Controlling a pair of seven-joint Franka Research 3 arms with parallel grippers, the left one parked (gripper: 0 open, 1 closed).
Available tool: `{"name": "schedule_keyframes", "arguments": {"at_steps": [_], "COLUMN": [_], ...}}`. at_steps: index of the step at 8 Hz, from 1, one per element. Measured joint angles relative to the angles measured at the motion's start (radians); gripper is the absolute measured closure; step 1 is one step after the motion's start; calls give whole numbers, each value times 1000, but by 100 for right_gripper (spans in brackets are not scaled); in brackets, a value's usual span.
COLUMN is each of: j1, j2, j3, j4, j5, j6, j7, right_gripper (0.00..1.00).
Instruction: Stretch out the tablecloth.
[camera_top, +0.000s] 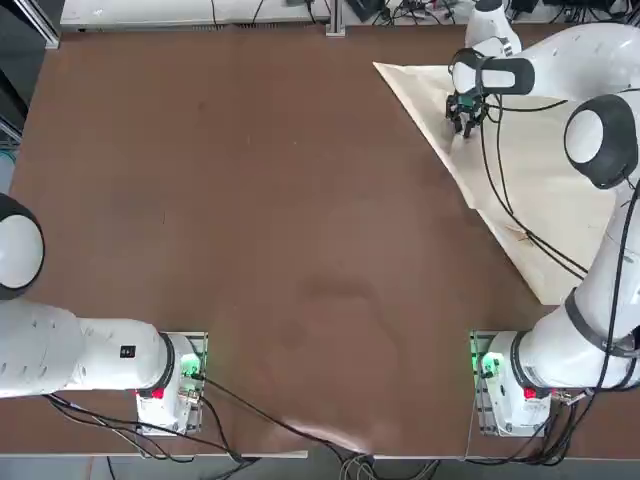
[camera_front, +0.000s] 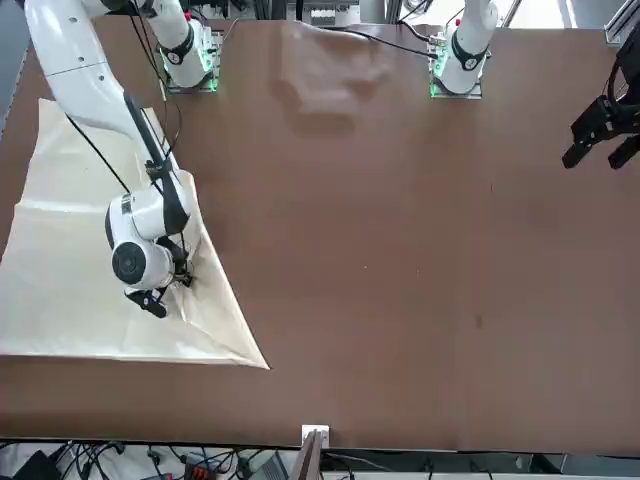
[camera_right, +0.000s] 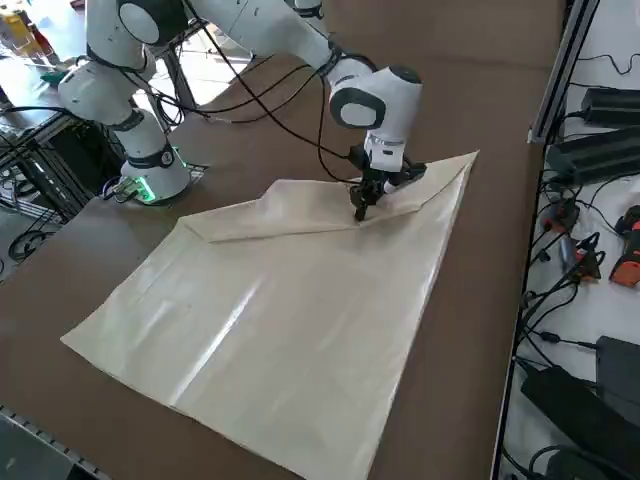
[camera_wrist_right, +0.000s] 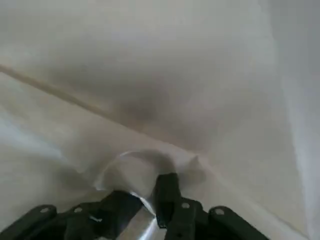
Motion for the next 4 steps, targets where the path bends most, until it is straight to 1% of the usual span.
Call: {"name": "schedule_keyframes", "arguments": {"at_steps": [2, 4], "j1": [-7, -35], "j2": [0, 0], "j3": [-8, -14], "j4": [9, 25], "j5": [-11, -12], "j6": [-1, -1], "j7": [-38, -116], "right_gripper": [92, 93]}}
